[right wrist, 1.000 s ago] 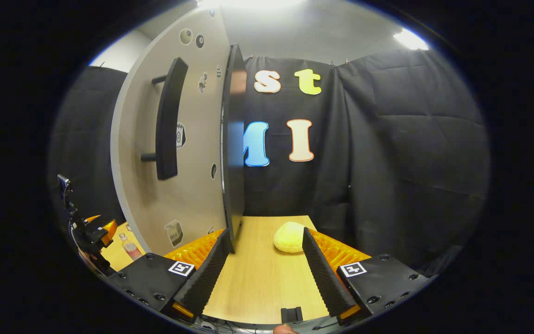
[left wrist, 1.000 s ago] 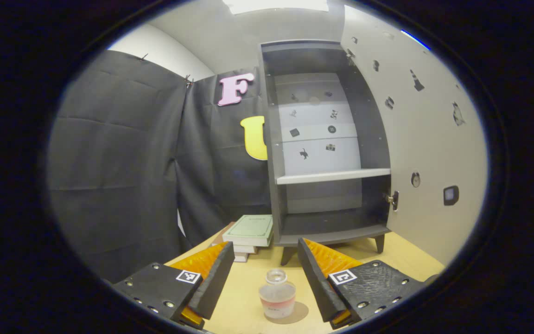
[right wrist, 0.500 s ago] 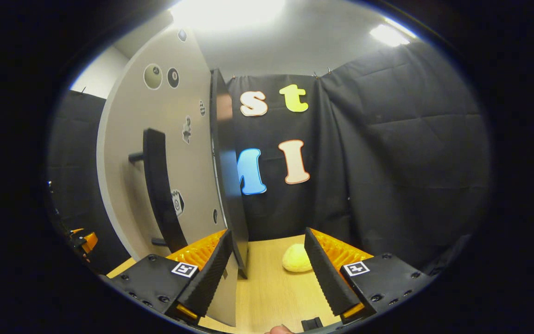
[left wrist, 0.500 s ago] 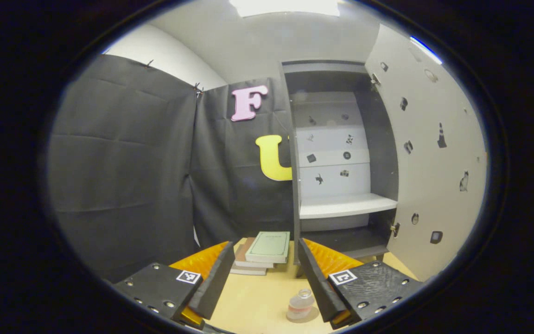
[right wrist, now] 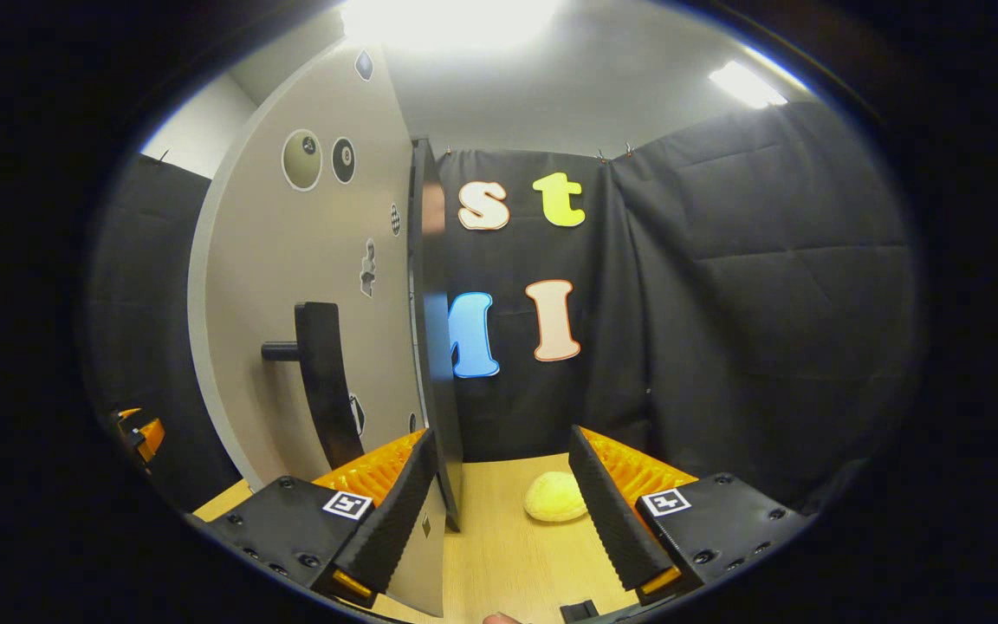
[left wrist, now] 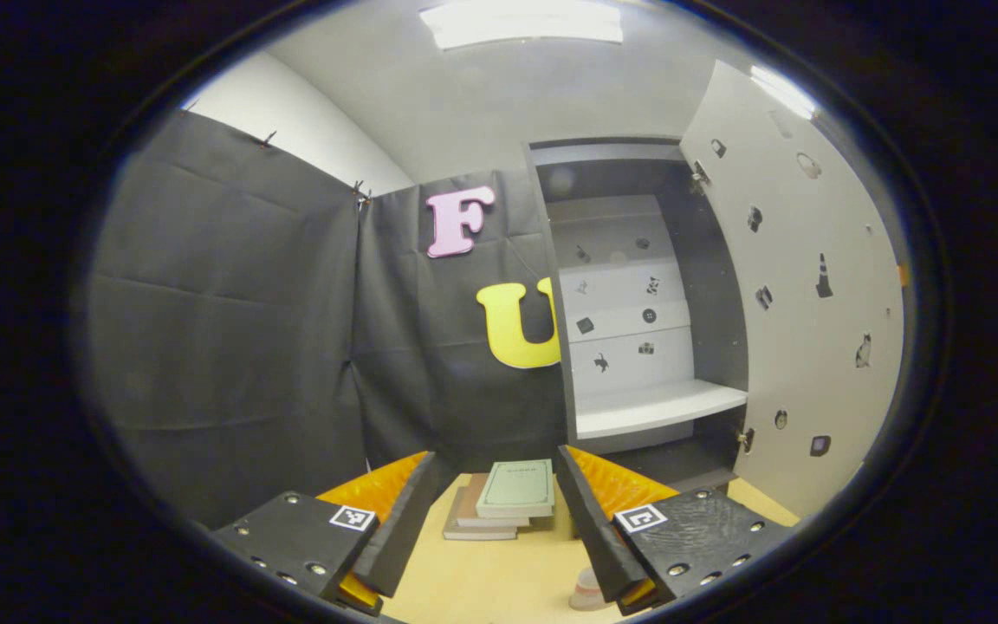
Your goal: Open the cabinet door with the right hand, grasp the bottle in the cabinet with the left hand and place it on the coaster, then close the cabinet door with the right hand.
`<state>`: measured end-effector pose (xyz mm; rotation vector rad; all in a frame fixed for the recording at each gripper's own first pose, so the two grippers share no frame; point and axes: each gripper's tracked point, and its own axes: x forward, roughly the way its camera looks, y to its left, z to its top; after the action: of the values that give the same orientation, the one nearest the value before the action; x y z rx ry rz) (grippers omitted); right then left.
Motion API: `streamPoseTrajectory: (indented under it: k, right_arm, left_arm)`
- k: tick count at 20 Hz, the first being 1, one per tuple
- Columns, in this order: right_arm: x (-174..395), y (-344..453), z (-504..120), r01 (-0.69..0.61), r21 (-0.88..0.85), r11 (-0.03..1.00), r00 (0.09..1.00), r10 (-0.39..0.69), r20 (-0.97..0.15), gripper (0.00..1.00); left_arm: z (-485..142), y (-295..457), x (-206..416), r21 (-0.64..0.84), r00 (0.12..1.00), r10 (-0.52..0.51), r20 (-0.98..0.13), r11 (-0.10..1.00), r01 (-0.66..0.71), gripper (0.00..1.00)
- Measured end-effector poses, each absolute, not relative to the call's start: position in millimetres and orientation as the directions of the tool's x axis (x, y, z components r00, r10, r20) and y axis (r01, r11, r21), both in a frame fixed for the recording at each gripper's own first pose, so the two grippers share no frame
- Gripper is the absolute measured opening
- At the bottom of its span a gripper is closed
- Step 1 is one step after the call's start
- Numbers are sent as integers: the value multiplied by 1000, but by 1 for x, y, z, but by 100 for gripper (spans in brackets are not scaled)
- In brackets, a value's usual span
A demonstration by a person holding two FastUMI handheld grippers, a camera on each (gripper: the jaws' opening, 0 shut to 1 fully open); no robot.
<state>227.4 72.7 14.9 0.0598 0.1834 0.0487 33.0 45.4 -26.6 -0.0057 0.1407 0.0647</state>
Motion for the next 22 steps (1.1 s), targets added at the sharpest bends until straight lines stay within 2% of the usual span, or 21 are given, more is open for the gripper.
streamPoseTrajectory:
  k: [7,22]
  right_arm:
    - [216,109,13,-86,89,992,975,102,-198,97]
    - [220,191,22,-186,25,982,963,187,-195,97]
  left_arm:
    - [-42,49,47,-19,985,33,-171,999,-37,82]
    - [-62,112,36,-80,982,54,-180,994,-69,82]
